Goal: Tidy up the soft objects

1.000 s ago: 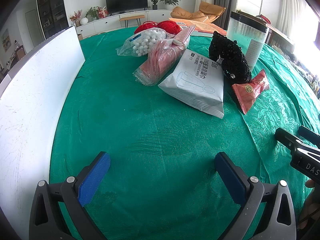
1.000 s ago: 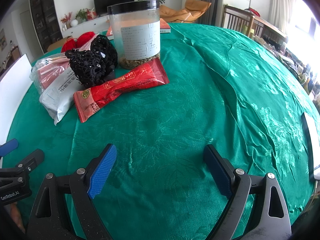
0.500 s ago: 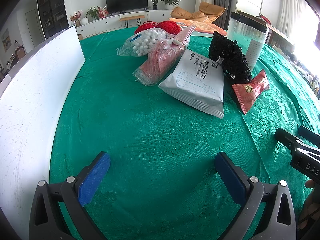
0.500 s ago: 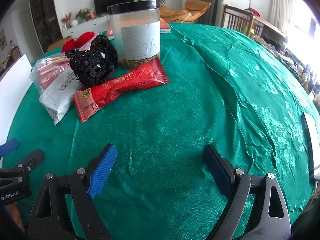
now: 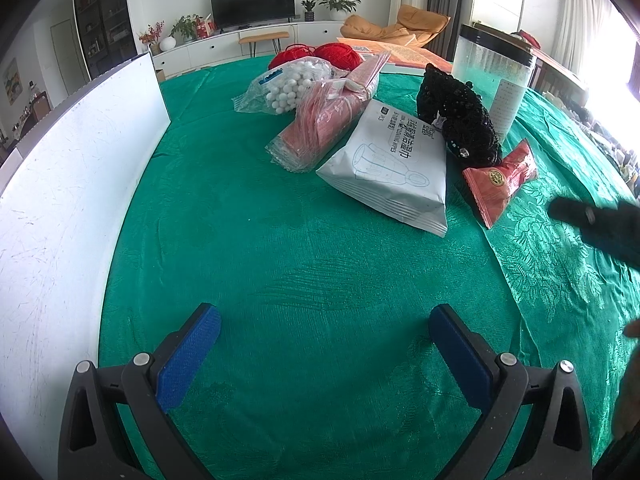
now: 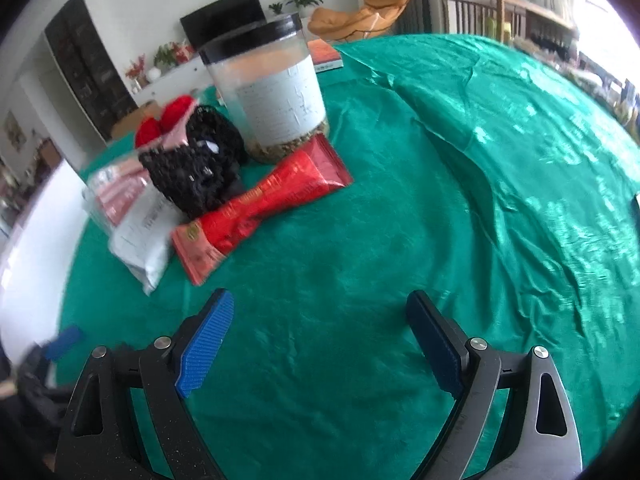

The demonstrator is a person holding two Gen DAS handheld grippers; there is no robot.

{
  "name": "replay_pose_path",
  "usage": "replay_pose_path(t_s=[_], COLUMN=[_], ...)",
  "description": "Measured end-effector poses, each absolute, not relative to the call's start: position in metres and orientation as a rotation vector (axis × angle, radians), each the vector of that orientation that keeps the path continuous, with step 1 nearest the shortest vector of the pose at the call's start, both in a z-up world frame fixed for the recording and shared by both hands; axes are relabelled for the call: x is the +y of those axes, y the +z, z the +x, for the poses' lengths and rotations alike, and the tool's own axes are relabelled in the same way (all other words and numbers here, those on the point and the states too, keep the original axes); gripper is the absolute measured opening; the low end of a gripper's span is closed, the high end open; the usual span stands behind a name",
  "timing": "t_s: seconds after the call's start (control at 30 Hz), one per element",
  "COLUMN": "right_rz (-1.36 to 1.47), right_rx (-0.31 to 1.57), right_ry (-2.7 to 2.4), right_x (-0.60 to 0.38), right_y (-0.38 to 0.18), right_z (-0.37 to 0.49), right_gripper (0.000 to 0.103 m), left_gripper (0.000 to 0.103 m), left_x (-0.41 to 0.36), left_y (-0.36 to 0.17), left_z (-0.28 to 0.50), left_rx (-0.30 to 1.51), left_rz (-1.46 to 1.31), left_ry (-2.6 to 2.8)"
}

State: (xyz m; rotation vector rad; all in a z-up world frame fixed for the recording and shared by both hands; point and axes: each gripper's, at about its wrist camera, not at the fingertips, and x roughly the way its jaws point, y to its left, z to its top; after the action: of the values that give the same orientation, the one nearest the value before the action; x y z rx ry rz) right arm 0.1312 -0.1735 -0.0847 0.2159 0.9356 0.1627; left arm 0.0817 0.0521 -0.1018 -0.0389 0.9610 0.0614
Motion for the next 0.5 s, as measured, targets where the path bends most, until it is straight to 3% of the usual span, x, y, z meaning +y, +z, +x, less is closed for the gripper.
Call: replay_pose_path(t_s=[0.23,0.3,0.33,0.43,0.5], right_rz=[0.217,0.193,0.185,0.188,0.165], right_rx=[0.979,0.953,0.951,0.987,0.994], right_ry=[0.186,0.179,0.195,0.234,0.215], right_x=[-0.125,-0.122,-0.123,-0.146,-0.171], right_y=[-0.088,-0.088,-0.088,-0.088,-0.086], right_z=[0.19,0.19,0.189,0.18,0.177], right_gripper=[0.085,0.063,0.04,0.028,0.028], left_gripper=[0.103,0.103,0.103,0.103,0.103], left_x=[0.053,0.053,0.053,0.053,0.053], left_y=[-0.102,-0.101,-0.101,-0.1,-0.101], left_z=[0.082,0.083,0.083,0.081,0.082], left_rx=[0.962,0.974,0.99,1.01,1.001], left_rz=[-0.039,-0.031,-0.033,-0.023,-0.022], left_ry=[0.056,0.052,0.047,0.031,0.028])
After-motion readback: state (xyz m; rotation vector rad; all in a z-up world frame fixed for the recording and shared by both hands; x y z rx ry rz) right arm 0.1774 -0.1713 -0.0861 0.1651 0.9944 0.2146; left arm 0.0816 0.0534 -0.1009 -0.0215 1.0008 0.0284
